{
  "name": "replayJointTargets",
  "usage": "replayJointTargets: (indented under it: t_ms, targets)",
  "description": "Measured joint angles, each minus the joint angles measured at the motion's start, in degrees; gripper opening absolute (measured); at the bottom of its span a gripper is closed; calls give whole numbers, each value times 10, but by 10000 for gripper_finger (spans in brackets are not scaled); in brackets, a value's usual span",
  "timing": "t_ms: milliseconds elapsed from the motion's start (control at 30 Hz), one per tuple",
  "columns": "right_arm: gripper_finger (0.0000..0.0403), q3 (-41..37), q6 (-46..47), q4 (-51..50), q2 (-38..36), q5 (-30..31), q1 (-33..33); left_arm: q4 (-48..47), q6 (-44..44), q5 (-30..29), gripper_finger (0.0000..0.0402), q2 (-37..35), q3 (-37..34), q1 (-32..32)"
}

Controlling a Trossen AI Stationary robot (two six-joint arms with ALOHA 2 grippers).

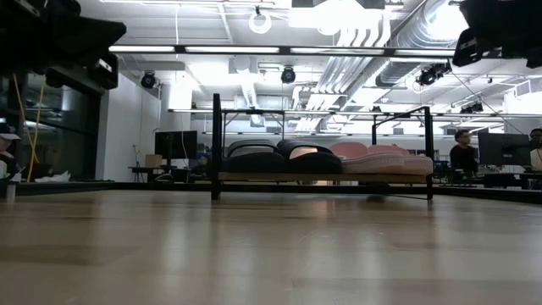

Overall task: Pick and place slides into the shelf
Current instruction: Return to Home Position

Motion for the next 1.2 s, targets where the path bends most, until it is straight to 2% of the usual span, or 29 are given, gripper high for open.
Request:
replayJointTargets:
  t_ms: [200,400,1200]
  targets:
    - [0,0,7,-81,0,3,0,-83,34,-1,1,1,0,0]
    - [0,0,27,-139,1,-3,0,-81,46,-1,1,2,1,0]
    - [0,1,33,-142,0,-2,0,-83,45,-20,1,2,1,0]
